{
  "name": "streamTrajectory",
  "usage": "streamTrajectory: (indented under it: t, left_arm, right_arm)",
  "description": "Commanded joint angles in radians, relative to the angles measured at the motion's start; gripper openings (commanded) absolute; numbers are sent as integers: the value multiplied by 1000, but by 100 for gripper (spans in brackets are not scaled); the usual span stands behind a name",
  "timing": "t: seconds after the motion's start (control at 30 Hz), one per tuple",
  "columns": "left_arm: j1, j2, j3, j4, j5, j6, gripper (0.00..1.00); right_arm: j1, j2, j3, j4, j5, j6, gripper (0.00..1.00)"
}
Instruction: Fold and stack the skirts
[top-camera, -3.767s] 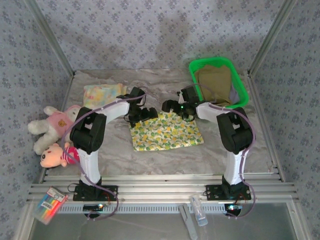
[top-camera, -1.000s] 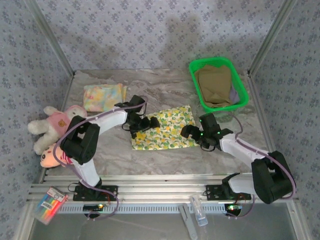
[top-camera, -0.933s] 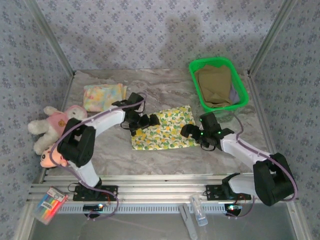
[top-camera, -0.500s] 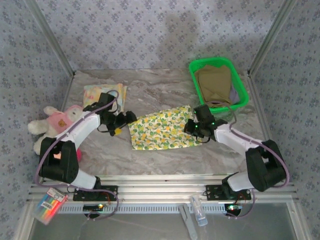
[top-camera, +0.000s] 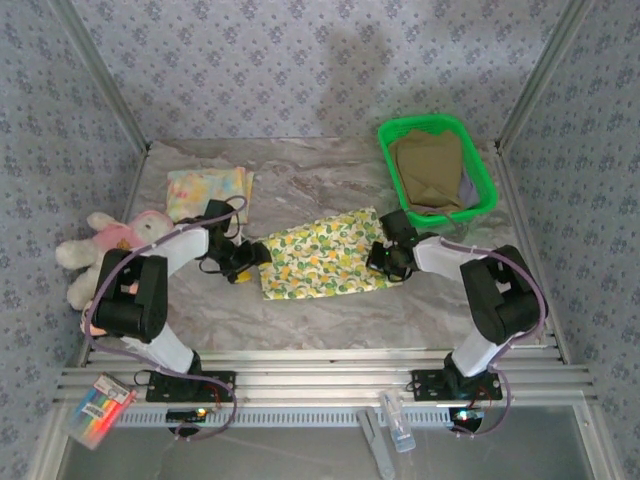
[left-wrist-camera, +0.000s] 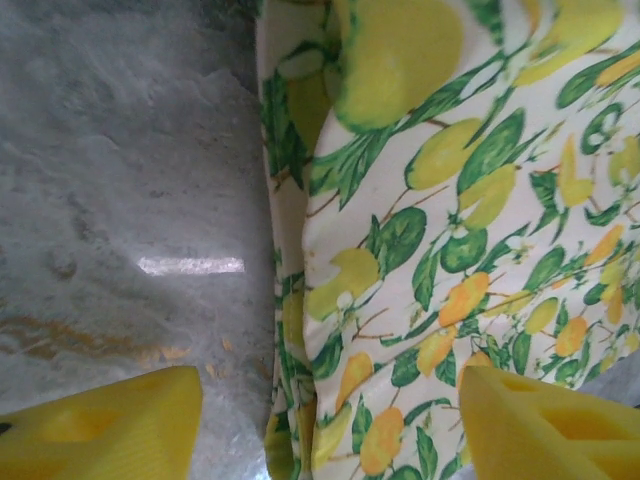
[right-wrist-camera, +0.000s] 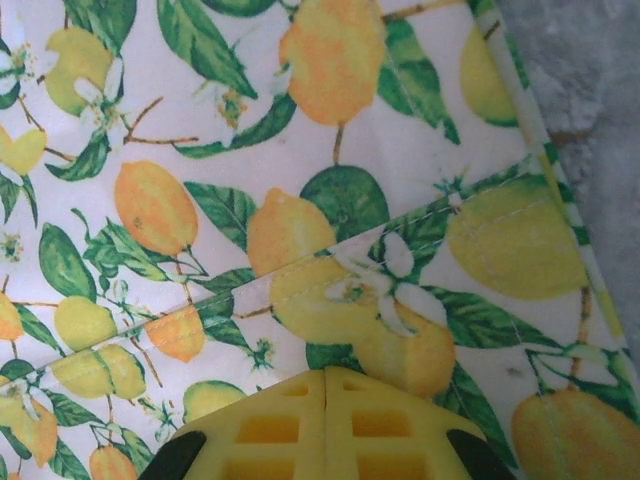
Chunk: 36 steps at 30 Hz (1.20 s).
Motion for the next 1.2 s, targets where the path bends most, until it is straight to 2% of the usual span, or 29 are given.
streamTrajectory:
  t: [0.0, 0.4, 0.5, 0.57, 0.63, 0.73, 0.87, 0.93, 1.03, 1.17]
  left_arm:
    - [-25, 22, -1, 61, 61, 11, 64]
    - [-65, 102, 22, 61, -52, 0, 54]
    - [-67, 94, 15, 79, -44, 0, 52]
    - [-73, 97, 5, 129, 4, -13, 44]
    - [-86, 93, -5, 190, 57, -40, 30]
    - [-98, 37, -15, 218, 19, -64, 16]
    - [-81, -9, 22, 54, -154, -17, 0]
    - [-69, -22, 45, -40, -208, 21, 0]
    - [-64, -50, 76, -156, -271, 70, 0]
    - [-64, -66, 132, -256, -315, 100, 0]
  right_arm:
    - [0, 70, -35, -72, 18, 26, 0]
    - [-1, 40, -58, -79, 30, 28, 0]
    - [-1, 38, -64, -75, 28, 29, 0]
    - [0, 36, -69, -55, 12, 31, 0]
    - [5, 35, -72, -37, -2, 36, 0]
    - [21, 13, -71, -23, -17, 43, 0]
    - [36, -71, -61, -17, -62, 24, 2]
    - [35, -123, -53, -25, -85, -3, 8]
    - [36, -150, -39, -47, -127, -62, 7]
    - [65, -81, -16, -64, -191, -64, 3]
